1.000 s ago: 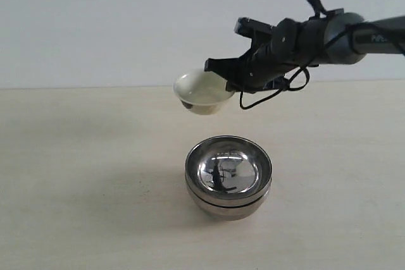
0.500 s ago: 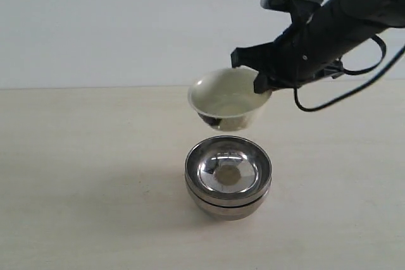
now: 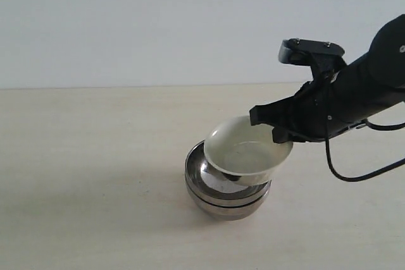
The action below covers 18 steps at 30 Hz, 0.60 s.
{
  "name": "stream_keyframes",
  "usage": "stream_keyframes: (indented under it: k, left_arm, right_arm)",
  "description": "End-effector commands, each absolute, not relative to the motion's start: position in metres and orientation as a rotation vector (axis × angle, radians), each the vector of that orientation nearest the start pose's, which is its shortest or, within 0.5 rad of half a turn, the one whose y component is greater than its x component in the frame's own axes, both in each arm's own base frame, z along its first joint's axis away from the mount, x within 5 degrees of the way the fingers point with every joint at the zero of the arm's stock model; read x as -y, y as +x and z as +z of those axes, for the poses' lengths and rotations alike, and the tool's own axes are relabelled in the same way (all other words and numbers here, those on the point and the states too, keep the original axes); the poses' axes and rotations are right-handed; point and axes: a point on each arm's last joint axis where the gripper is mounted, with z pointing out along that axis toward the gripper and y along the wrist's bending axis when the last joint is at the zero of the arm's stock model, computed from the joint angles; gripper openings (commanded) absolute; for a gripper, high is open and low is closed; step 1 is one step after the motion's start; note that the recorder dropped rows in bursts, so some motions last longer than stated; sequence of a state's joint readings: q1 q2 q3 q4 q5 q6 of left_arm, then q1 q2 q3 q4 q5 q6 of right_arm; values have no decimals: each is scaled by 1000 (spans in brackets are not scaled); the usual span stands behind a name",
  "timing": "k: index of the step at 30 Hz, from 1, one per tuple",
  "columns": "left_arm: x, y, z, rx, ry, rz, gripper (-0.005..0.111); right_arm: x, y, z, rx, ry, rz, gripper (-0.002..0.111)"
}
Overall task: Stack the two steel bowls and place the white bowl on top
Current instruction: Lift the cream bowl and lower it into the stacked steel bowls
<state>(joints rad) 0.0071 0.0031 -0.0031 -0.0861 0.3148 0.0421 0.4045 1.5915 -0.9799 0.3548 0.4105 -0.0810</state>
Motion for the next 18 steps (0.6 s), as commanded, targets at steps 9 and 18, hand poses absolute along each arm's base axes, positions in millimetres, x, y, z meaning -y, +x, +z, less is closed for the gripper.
stream_keyframes:
  k: [9,18]
  left_arm:
    - [2,54,186,-1790,-23,-54,4]
    - [2,54,186,-1790,-23,-54,4]
  right_arm:
    - [-165,305,201,-2462,-297,435,0]
    - [-165,307,197,-2457,-326,418,0]
